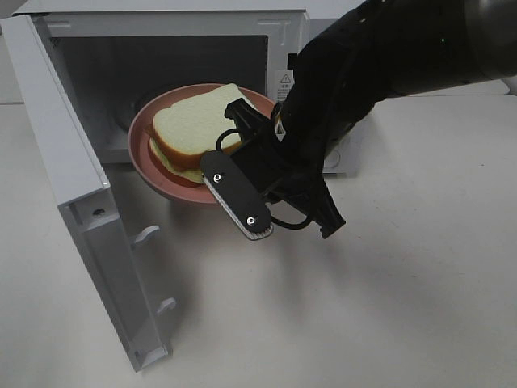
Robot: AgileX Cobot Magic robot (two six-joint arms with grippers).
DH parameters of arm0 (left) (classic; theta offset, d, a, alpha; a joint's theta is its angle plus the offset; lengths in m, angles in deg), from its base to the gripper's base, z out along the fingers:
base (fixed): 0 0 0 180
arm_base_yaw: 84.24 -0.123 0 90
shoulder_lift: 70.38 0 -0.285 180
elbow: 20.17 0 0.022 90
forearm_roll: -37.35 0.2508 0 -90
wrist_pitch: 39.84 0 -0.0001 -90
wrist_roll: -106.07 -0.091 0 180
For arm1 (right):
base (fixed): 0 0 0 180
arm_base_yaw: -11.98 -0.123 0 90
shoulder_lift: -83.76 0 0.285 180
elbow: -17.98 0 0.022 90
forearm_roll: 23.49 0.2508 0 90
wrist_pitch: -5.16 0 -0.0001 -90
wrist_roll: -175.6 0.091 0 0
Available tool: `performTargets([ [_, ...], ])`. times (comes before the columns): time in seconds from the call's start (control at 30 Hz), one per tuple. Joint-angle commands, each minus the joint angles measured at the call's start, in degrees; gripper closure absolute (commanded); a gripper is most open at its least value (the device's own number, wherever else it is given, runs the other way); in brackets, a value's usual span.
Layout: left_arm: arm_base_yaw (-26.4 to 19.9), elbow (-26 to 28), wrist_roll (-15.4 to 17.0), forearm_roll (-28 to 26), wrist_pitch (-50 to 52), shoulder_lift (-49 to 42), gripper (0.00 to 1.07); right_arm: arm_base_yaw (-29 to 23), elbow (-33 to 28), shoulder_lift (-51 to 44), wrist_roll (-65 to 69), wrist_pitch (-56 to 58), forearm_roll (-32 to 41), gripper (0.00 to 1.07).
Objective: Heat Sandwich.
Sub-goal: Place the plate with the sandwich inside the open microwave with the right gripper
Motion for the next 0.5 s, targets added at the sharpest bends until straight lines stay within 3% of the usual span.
performTargets([
  [0.03,0.0,-0.3,0.2,-0.2,0.5,-1.4,0.10,-0.2,1.4,0.4,-0.7,-1.0,0.0,1.07],
  [0.5,0.0,-0.3,0.2,-0.2,0.5,-1.4,0.10,0.0,9.6,6.4,-0.9,3.4,1.9,1.07],
])
